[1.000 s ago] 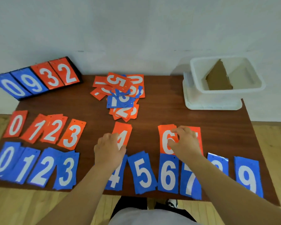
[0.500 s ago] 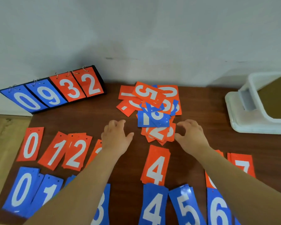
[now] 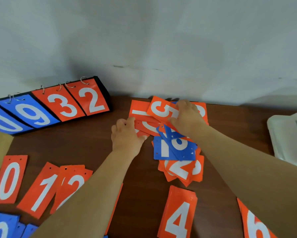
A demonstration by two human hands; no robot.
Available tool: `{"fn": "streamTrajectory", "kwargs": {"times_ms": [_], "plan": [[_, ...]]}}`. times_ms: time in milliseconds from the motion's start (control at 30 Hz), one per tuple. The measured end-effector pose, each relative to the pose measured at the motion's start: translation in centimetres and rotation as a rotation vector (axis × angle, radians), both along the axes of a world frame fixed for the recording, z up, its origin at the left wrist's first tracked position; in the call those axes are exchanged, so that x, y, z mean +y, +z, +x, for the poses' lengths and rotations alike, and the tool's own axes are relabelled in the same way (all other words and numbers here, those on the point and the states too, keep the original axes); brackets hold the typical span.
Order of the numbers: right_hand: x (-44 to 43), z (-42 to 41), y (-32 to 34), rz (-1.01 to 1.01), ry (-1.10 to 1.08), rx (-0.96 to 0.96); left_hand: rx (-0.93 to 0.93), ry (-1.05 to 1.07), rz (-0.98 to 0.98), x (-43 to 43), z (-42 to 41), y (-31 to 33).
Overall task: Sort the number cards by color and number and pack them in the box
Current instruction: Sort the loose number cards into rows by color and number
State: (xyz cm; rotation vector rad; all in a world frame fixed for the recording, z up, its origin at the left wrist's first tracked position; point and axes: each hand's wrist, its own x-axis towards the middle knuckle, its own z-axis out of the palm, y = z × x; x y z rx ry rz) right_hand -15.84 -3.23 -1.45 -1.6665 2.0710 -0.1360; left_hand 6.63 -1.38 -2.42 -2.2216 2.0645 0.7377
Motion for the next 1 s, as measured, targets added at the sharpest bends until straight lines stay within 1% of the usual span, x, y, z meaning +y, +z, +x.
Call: {"fn": "streamTrajectory", "kwargs": {"times_ms": [133,233,367,467,533,633,767,867,1000], "plan": [[-0.9,-0.4,-0.8,-0.006,0.016,0.061,0.108,0.087,0.054,-0.5,-0.4,0.1],[-0.5,-1.0,-0.8,0.0,-0.026,0.053,0.196,0.145,0.086,-0.3,-0.4,0.3],[0.7,-1.9,-0.5,-0.017,-0.131,-0.017,0.267,0.197,0.049,1.4,-0.4,1.2],[2.7,-2.4,0.4,-0.036,-0.221,-0.113,0.309,0.223,0.025,3.1,0.6,1.8],[4.8,-2.3,1.5,-0.07,-0.306,-0.191,0.321,0.245,0.018,4.6,1.6,2.4],[8.9,-1.8,3.4,-0.099,-0.454,-0.345,0.346,0.337,0.021,7.4,3.2,4.0],[16.2,-1.3,5.9,-0.113,-0.53,-0.478,0.385,0.405,0.014,12.5,4.4,7.4],[21.7,-1.0,8.1,-0.144,-0.521,-0.531,0.451,0.412,-0.012,16.5,4.9,10.2],[27.9,-1.2,12.0,-0.187,-0.443,-0.565,0.515,0.382,-0.06,22.4,5.0,13.7]]}}
